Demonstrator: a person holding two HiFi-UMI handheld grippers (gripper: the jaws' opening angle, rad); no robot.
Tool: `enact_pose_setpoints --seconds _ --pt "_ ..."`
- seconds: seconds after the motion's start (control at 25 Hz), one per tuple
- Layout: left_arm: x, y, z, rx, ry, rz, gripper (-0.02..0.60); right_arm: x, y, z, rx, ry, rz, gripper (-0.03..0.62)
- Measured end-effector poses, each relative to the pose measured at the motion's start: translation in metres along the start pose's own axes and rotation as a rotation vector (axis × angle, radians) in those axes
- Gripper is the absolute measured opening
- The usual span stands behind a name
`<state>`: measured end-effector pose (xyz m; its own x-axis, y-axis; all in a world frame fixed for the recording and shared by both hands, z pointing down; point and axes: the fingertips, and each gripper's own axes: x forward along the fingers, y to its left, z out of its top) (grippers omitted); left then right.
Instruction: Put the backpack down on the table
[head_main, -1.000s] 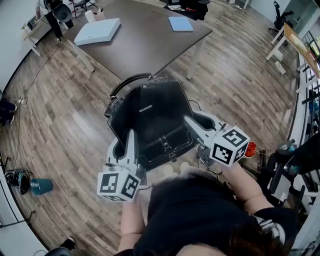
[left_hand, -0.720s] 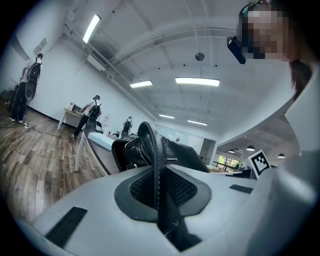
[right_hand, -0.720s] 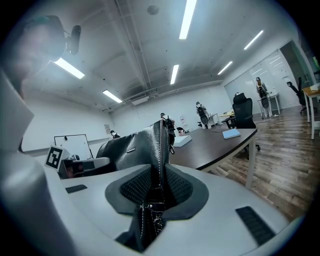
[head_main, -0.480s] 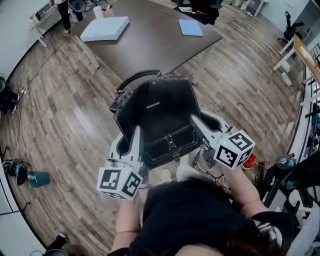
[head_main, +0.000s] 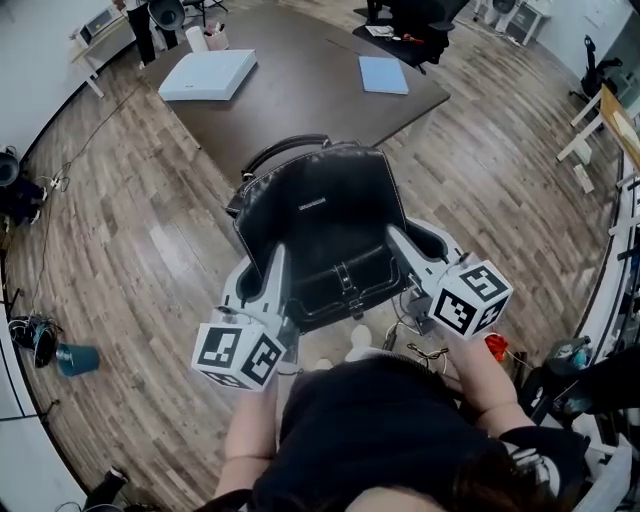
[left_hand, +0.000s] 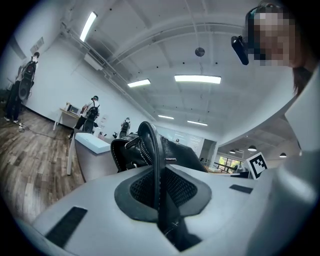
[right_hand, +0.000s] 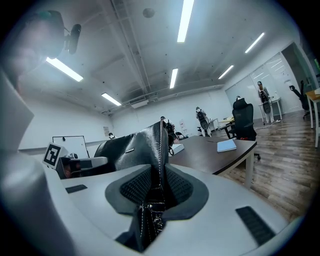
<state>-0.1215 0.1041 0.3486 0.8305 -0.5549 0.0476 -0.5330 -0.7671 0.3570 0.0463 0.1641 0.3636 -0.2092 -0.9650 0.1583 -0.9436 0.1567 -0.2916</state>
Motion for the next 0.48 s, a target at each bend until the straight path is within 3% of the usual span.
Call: enact_pose_setpoints --seconds 0.48 --pt "0.086 -0.023 0.016 0.034 -0.007 0.054 0.061 0.022 -0.082 0.044 0.002 -0.036 0.078 0.097"
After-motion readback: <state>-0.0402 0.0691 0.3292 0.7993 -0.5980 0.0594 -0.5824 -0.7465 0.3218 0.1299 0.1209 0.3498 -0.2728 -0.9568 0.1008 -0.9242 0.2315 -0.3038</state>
